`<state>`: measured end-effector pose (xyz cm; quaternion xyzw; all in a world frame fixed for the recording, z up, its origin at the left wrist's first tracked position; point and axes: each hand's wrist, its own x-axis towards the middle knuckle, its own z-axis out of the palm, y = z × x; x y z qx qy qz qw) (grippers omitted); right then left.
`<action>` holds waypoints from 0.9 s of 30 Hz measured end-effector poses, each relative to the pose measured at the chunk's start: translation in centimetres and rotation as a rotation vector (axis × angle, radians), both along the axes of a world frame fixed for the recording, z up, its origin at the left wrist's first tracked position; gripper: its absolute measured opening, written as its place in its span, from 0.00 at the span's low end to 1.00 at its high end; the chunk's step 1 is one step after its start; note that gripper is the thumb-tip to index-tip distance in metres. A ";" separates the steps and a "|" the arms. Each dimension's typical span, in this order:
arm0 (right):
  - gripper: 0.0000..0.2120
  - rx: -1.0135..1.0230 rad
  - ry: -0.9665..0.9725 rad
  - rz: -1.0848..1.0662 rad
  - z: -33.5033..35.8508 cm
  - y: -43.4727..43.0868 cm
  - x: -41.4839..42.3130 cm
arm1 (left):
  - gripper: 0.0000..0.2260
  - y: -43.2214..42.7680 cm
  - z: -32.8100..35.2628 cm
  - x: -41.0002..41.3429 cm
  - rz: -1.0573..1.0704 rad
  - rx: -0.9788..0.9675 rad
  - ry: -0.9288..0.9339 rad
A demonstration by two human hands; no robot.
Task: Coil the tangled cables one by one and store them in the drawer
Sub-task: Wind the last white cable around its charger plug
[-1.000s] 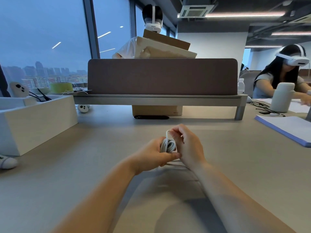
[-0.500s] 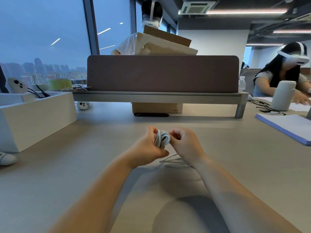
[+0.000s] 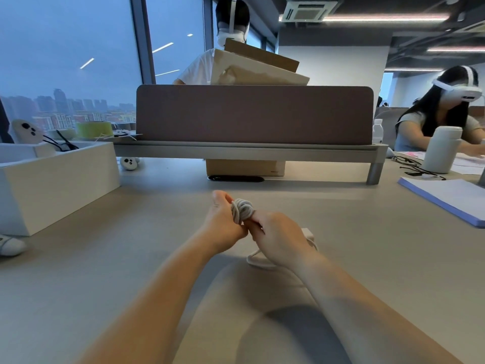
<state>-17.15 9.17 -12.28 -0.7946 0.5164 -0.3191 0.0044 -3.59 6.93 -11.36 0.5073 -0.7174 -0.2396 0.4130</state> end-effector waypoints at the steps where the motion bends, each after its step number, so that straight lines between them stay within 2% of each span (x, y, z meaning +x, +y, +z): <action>1: 0.11 0.004 0.027 0.004 -0.1 0.0 0.1 | 0.22 -0.2 -0.1 0.0 0.019 -0.013 -0.008; 5: 0.11 0.068 0.116 0.043 -0.3 0.4 0.5 | 0.20 -0.9 -0.4 0.4 0.102 -0.069 -0.042; 8: 0.11 0.029 0.238 0.097 -0.1 1.1 0.9 | 0.18 -1.5 -0.7 1.0 0.161 -0.036 -0.120; 11: 0.09 -0.105 0.307 0.152 0.3 1.6 0.9 | 0.16 -1.6 -1.0 1.2 0.134 -0.003 -0.219; 13: 0.07 -0.240 0.306 0.181 0.4 1.4 0.6 | 0.24 -1.5 -1.2 1.2 0.063 0.016 -0.328; 14: 0.06 -0.300 0.306 0.175 0.5 1.2 0.3 | 0.25 -1.4 -1.3 1.2 0.021 0.014 -0.381; 17: 0.09 -0.407 0.314 0.143 0.6 0.5 -0.6 | 0.22 -1.5 -1.7 0.9 -0.035 -0.048 -0.540; 19: 0.12 -0.435 0.280 0.128 0.7 0.4 -1.0 | 0.23 -1.4 -1.7 0.7 -0.069 -0.108 -0.575; 22: 0.16 -0.426 0.110 0.070 0.7 -0.1 -1.4 | 0.24 -0.8 -1.4 0.7 -0.110 -0.164 -0.573; 25: 0.21 -0.369 -0.023 0.010 0.6 -0.6 -2.1 | 0.21 -0.5 -1.3 0.8 -0.142 -0.204 -0.528; 27: 0.20 -0.317 -0.108 -0.002 0.6 -0.8 -2.5 | 0.20 -0.1 -1.1 0.6 -0.172 -0.229 -0.473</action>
